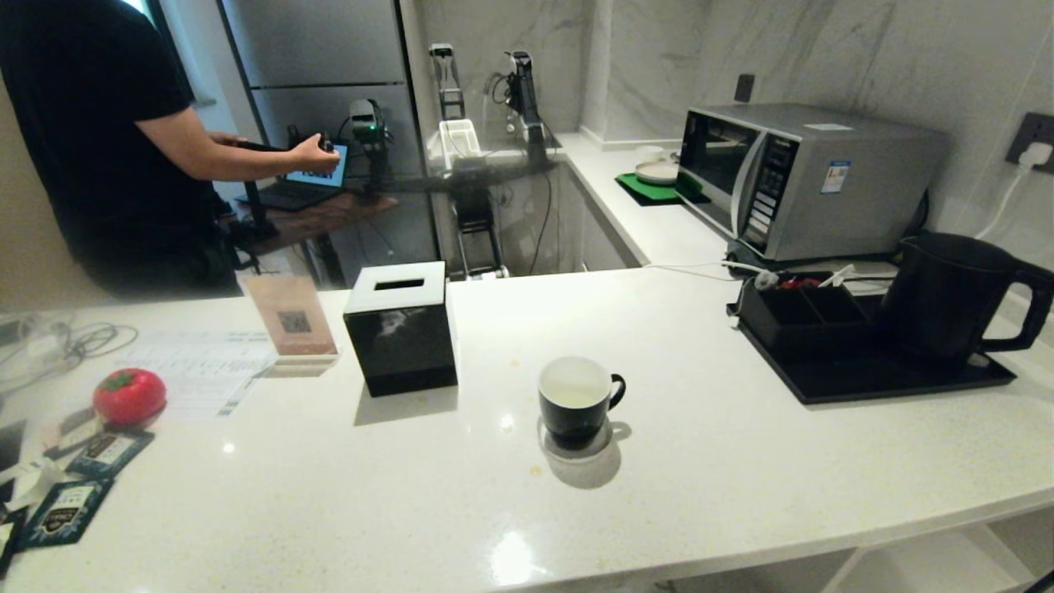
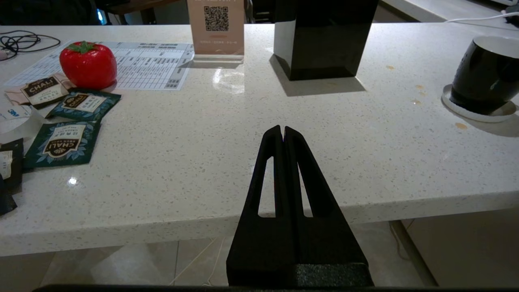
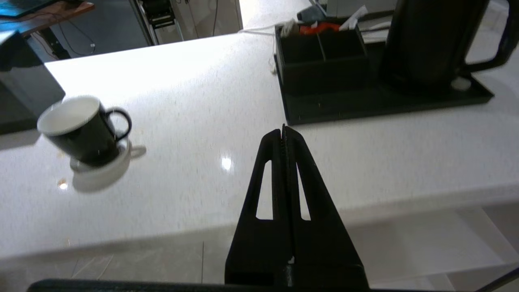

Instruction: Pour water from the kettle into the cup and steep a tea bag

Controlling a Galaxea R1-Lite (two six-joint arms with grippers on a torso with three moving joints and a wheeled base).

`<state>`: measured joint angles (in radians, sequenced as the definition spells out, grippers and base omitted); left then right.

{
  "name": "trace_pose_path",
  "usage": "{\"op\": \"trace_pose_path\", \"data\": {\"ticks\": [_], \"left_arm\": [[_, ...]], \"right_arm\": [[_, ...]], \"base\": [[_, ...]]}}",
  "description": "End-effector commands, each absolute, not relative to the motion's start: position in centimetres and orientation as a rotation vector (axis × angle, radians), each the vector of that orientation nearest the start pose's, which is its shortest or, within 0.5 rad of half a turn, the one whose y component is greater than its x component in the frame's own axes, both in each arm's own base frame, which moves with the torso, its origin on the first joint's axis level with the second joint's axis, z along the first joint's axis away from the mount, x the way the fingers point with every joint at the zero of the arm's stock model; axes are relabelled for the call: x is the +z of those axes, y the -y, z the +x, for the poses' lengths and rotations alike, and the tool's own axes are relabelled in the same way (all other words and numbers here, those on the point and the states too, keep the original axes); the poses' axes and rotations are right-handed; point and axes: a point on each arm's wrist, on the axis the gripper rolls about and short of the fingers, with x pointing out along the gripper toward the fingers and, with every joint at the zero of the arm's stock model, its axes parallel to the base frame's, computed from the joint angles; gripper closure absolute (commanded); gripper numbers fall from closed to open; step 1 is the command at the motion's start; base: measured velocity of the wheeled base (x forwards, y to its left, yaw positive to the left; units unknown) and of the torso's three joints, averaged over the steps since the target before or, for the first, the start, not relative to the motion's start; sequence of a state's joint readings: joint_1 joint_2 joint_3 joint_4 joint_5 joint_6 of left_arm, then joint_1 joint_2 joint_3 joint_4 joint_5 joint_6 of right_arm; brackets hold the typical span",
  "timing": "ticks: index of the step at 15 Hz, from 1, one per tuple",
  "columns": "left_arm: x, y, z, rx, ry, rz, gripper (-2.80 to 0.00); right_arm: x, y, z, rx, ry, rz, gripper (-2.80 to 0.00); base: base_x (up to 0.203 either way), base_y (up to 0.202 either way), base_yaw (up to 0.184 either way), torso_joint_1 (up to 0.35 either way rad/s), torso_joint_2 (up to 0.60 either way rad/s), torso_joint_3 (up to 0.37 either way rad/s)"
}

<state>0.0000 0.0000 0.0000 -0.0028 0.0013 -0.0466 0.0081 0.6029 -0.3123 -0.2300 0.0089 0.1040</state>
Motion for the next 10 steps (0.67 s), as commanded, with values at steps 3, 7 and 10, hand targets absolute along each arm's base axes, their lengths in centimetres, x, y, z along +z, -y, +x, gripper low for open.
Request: {"op": "trace_pose_path", "data": {"ticks": [3, 7, 10], "left_arm": [[7.6, 0.0, -2.3, 0.001, 0.002, -0.048, 0.0], [7.6, 0.0, -2.3, 0.001, 0.002, -0.048, 0.0], [7.6, 0.0, -2.3, 0.001, 0.002, -0.048, 0.0]], "right_arm": [[20.9, -0.1, 10.0, 0.007, -0.142, 0.106, 0.0], [21.3, 0.0, 16.1, 0.001, -0.146, 0.1, 0.0], [20.8, 0.3, 20.8, -0.013, -0.163, 0.096, 0.0]], "base": [[0.0, 0.0, 0.0, 0.0, 0.0, 0.0], [0.0, 0.0, 0.0, 0.0, 0.0, 0.0], [0.0, 0.0, 0.0, 0.0, 0.0, 0.0]]}}
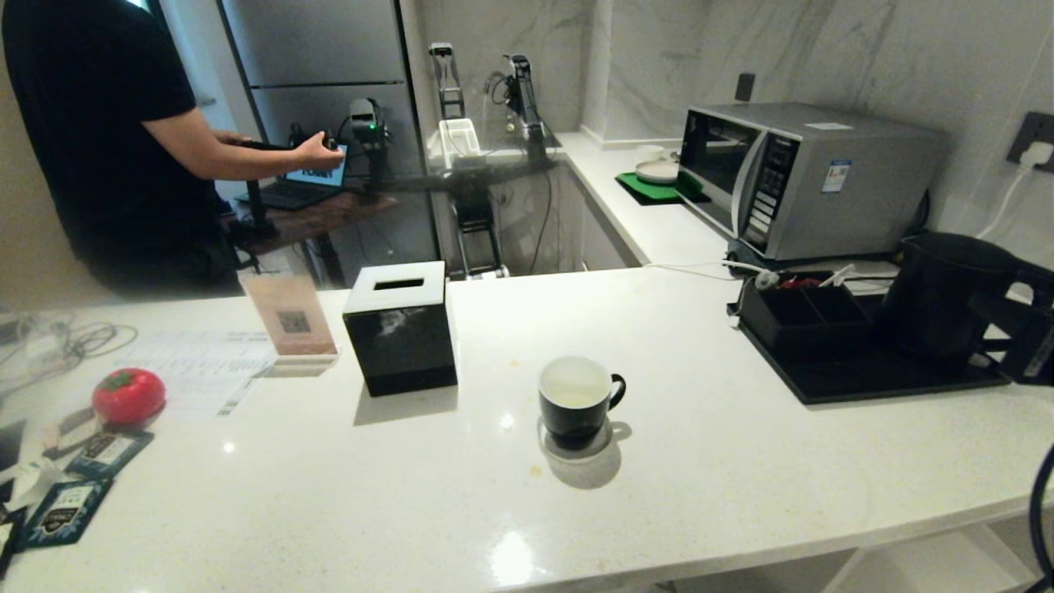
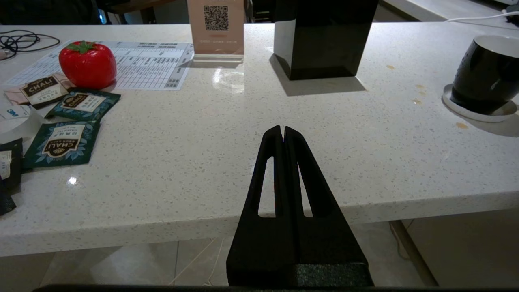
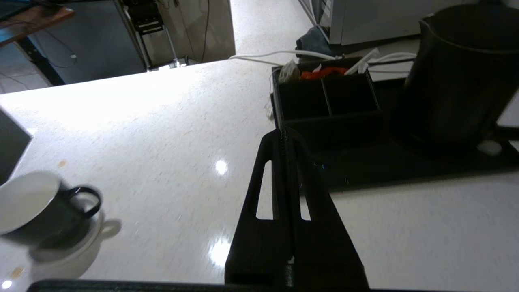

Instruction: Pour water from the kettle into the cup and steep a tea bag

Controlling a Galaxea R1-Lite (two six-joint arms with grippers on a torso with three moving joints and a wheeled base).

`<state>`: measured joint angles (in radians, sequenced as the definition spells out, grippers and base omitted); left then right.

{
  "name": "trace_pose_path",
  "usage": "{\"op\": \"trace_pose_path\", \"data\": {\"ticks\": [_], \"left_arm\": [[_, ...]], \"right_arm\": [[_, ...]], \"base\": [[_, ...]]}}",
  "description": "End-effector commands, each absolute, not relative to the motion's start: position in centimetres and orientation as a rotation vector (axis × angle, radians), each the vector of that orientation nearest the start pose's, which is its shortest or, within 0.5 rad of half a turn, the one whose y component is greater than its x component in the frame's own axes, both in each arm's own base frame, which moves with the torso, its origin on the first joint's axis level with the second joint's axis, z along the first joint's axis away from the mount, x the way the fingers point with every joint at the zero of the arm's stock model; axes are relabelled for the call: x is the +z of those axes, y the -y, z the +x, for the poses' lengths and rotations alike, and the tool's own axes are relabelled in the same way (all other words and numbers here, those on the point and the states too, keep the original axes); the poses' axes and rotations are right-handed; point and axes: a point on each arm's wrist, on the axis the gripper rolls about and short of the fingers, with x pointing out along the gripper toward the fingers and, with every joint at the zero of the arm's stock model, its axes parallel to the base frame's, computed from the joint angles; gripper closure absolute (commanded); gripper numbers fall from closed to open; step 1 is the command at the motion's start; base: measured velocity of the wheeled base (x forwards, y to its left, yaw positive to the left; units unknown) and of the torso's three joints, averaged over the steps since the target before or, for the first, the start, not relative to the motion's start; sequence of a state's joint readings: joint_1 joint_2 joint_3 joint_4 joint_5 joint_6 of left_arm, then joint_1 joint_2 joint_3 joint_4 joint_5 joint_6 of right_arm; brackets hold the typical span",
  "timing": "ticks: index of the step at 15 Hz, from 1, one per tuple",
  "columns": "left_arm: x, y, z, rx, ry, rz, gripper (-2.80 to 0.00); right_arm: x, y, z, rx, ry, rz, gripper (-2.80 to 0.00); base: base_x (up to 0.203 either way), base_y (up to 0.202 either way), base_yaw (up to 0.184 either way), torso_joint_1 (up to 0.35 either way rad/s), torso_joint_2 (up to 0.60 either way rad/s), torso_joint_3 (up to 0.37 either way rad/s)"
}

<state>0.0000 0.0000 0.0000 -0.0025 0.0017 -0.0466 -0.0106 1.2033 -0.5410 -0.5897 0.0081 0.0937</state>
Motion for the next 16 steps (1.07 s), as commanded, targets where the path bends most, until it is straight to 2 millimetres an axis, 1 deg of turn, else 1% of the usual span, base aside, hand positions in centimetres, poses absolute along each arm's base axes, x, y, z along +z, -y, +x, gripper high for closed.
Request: {"op": "trace_pose_path", "data": {"ticks": [1, 8, 12, 14, 15, 16], "left_arm": [[7.6, 0.0, -2.3, 0.001, 0.002, -0.048, 0.0], [7.6, 0.0, -2.3, 0.001, 0.002, -0.048, 0.0], [7.6, 0.0, -2.3, 0.001, 0.002, -0.048, 0.0], [7.6, 0.0, -2.3, 0.001, 0.002, -0.048, 0.0], [7.6, 0.0, -2.3, 0.001, 0.003, -0.048, 0.0], [7.6, 0.0, -2.3, 0.001, 0.002, -0.048, 0.0]], "right_arm": [[20.4, 0.3, 22.2, -0.013, -0.174, 0.084, 0.0], [17.0, 0.6, 32.6, -0.013, -0.232, 0.039, 0.0], [14.6, 1.3, 37.9, -0.032, -0.258, 0.041, 0.0], [13.9, 1.5, 40.3, -0.034, -0.248, 0.044, 0.0], [13.8, 1.6, 41.4, -0.036, -0.236, 0.046, -2.62], [13.8, 1.7, 42.6, -0.043, -0.218, 0.045, -2.8]], "base": [[0.0, 0.0, 0.0, 0.0, 0.0, 0.0], [0.0, 0.0, 0.0, 0.0, 0.0, 0.0], [0.0, 0.0, 0.0, 0.0, 0.0, 0.0], [0.0, 0.0, 0.0, 0.0, 0.0, 0.0], [0.0, 0.0, 0.0, 0.0, 0.0, 0.0], [0.0, 0.0, 0.0, 0.0, 0.0, 0.0]]}}
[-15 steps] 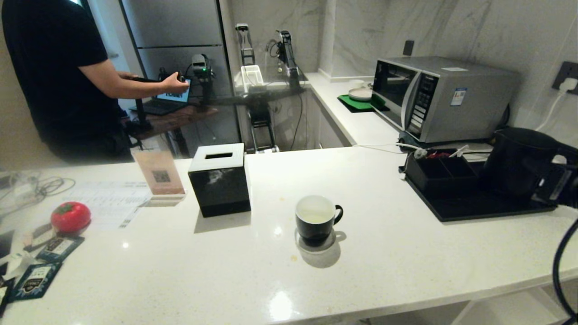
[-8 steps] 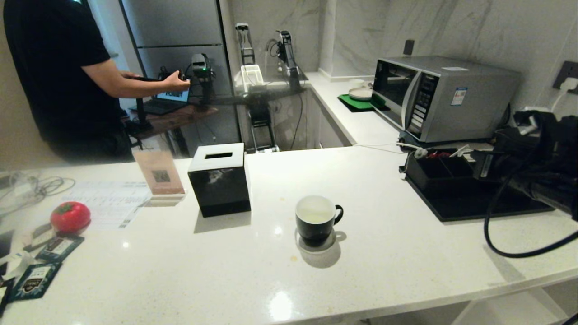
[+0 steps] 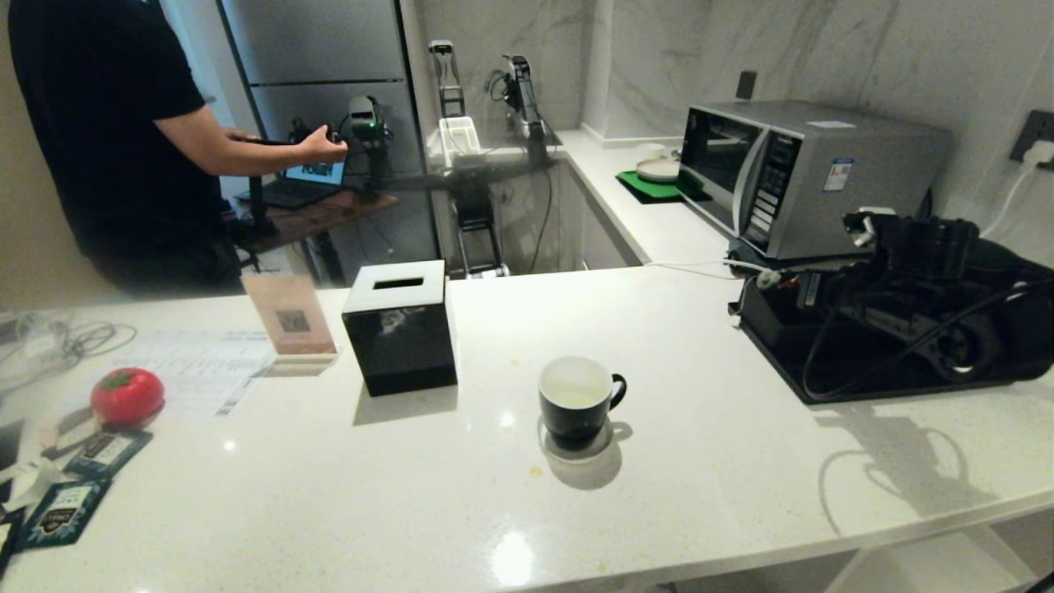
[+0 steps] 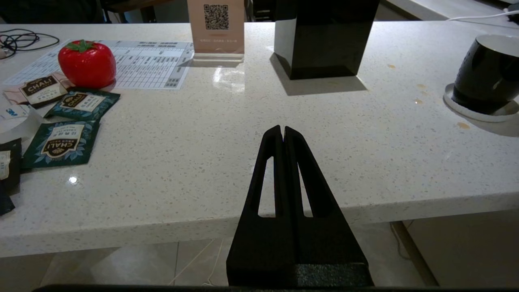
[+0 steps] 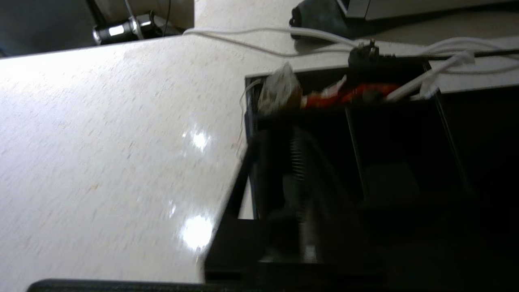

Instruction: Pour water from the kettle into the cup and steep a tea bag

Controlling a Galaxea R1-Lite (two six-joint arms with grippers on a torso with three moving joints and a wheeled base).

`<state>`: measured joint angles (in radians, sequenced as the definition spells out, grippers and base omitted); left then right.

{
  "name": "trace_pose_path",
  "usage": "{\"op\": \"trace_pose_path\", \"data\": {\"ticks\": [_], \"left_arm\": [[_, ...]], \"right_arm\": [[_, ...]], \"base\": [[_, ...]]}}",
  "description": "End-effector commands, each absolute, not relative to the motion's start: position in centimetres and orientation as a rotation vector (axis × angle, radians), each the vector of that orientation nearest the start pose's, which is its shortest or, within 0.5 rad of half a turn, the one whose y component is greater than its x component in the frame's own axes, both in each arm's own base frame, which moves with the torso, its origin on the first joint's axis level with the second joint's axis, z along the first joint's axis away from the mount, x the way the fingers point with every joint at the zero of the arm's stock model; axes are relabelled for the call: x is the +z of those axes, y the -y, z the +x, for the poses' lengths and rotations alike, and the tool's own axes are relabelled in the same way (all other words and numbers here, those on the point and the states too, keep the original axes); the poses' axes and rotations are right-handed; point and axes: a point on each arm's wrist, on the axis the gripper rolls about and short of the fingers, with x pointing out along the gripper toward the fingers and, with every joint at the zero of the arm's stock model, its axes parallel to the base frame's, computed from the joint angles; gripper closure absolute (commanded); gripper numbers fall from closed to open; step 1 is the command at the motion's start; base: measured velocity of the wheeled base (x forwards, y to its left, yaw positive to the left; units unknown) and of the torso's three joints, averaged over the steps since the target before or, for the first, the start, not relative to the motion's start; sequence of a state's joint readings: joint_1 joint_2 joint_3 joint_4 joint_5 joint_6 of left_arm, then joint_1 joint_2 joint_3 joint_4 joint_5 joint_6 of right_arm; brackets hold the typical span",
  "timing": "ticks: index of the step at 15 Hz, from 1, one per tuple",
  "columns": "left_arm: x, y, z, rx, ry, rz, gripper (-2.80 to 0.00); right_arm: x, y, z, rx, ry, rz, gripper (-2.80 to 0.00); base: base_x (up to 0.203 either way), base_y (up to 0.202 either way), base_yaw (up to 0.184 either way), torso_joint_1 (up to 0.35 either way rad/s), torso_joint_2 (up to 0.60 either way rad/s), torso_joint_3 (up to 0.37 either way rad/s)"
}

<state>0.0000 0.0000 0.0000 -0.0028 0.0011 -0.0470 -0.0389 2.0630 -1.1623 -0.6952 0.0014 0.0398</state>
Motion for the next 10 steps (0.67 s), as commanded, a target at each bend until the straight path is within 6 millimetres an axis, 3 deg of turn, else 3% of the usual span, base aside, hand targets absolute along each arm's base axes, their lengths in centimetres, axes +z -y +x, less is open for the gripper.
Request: {"op": "trace_pose_path", "data": {"ticks": [1, 6, 10], "left_arm": [[7.6, 0.0, -2.3, 0.001, 0.002, -0.048, 0.0], [7.6, 0.0, -2.3, 0.001, 0.002, -0.048, 0.0], [7.6, 0.0, -2.3, 0.001, 0.002, -0.048, 0.0]], "right_arm": [[13.9, 1.9, 43.8, -0.061, -0.201, 0.043, -2.8], [14.0, 3.0, 48.4, -0.153, -0.096, 0.034, -2.8], [13.7, 3.3, 48.7, -0.157, -0.103, 0.037, -2.8]], "base": [[0.0, 0.0, 0.0, 0.0, 0.0, 0.0], [0.0, 0.0, 0.0, 0.0, 0.0, 0.0], [0.0, 0.0, 0.0, 0.0, 0.0, 0.0]]}}
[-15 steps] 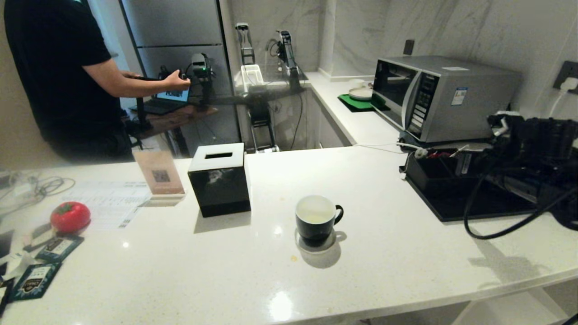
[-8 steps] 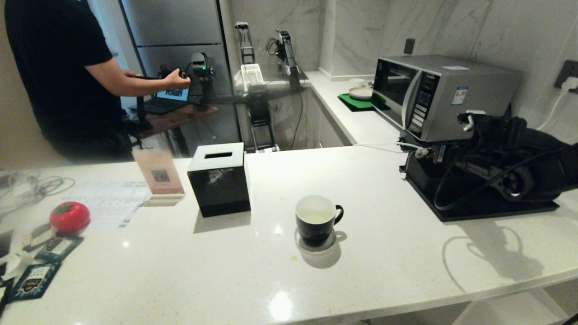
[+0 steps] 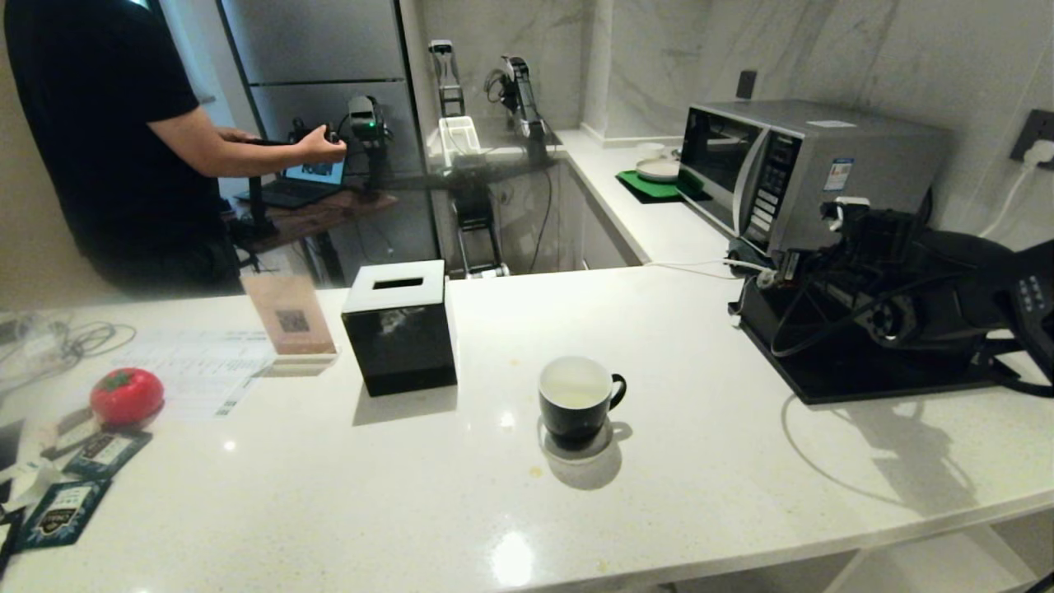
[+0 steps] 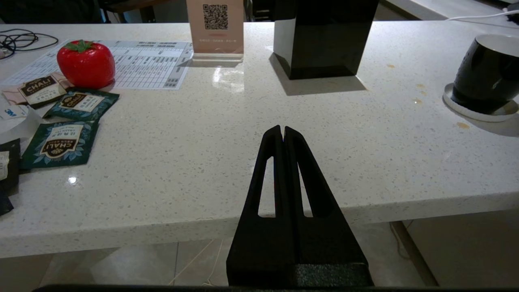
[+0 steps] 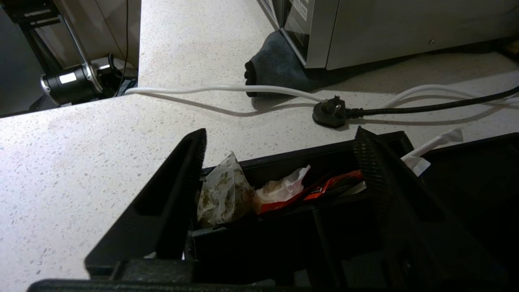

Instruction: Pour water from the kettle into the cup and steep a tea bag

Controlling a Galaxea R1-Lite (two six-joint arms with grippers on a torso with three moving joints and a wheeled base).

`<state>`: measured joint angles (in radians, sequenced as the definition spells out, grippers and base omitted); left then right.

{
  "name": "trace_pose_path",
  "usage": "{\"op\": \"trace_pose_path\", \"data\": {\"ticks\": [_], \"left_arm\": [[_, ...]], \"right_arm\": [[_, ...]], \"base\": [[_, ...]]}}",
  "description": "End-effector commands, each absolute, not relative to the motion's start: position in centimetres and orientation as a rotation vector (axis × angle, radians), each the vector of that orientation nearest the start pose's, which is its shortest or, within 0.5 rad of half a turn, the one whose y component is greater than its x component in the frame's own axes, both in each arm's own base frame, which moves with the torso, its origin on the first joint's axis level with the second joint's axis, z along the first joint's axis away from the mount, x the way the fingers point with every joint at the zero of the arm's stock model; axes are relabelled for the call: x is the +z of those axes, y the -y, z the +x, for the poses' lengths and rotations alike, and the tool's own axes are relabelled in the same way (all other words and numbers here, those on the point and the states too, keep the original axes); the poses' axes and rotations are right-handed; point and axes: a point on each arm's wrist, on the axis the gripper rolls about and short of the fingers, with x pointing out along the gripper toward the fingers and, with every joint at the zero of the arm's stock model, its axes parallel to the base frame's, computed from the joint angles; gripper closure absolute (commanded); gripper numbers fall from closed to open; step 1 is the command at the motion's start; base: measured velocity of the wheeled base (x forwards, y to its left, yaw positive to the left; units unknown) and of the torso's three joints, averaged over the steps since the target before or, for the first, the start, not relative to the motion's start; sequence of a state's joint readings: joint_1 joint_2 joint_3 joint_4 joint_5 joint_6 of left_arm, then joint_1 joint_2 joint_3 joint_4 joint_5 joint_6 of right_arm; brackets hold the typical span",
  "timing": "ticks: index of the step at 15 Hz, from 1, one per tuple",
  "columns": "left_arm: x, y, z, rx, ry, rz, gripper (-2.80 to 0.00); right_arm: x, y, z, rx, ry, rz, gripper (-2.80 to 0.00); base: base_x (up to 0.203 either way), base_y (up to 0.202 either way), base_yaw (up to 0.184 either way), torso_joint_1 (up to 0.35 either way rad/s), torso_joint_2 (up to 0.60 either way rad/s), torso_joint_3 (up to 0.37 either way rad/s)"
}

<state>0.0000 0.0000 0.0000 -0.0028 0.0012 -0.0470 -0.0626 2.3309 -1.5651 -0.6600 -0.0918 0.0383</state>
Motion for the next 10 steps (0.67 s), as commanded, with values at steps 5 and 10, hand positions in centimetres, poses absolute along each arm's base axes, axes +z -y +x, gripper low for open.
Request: {"op": "trace_pose_path", "data": {"ticks": [5, 10], "left_arm": [[7.6, 0.0, -2.3, 0.001, 0.002, -0.048, 0.0], [7.6, 0.0, -2.3, 0.001, 0.002, -0.048, 0.0]], "right_arm": [[14.7, 3.3, 49.2, -0.124, -0.143, 0.04, -2.8], [15.9, 3.6, 50.6, -0.105, -0.187, 0.021, -2.8]], "base": [[0.0, 0.0, 0.0, 0.0, 0.0, 0.0], [0.0, 0.0, 0.0, 0.0, 0.0, 0.0]]}}
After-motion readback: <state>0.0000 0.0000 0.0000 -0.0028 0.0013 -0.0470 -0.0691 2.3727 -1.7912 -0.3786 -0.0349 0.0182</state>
